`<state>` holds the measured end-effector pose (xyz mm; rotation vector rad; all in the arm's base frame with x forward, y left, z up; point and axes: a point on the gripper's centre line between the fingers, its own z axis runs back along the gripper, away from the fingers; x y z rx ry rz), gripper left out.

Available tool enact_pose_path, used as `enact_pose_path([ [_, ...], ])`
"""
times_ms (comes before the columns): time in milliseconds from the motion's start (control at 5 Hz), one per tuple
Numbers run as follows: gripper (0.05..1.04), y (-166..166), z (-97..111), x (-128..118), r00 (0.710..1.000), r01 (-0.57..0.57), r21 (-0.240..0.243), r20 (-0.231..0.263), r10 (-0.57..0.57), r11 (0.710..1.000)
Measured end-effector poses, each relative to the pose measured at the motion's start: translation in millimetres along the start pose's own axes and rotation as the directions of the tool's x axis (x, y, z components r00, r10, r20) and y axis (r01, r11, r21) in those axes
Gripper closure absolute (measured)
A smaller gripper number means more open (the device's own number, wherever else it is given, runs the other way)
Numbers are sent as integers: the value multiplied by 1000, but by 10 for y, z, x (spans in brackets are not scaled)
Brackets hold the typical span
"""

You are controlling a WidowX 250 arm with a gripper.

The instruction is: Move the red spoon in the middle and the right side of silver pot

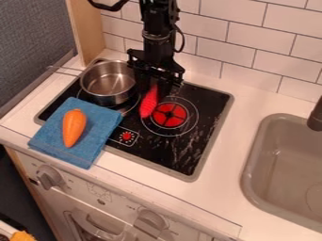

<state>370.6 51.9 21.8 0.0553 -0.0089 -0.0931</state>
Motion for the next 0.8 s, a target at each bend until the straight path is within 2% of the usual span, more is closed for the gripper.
enact_pose_path([
  [200, 92, -42, 42, -24, 1000, 7, -18, 28, -6, 1000],
  [400, 81, -35, 280, -41, 995, 4, -5, 96, -3, 1000],
  [600, 84, -53, 394, -90, 992, -5, -5, 127, 6, 1000],
  [800, 84, -72, 379, -125, 993, -5, -14, 115, 7, 1000],
])
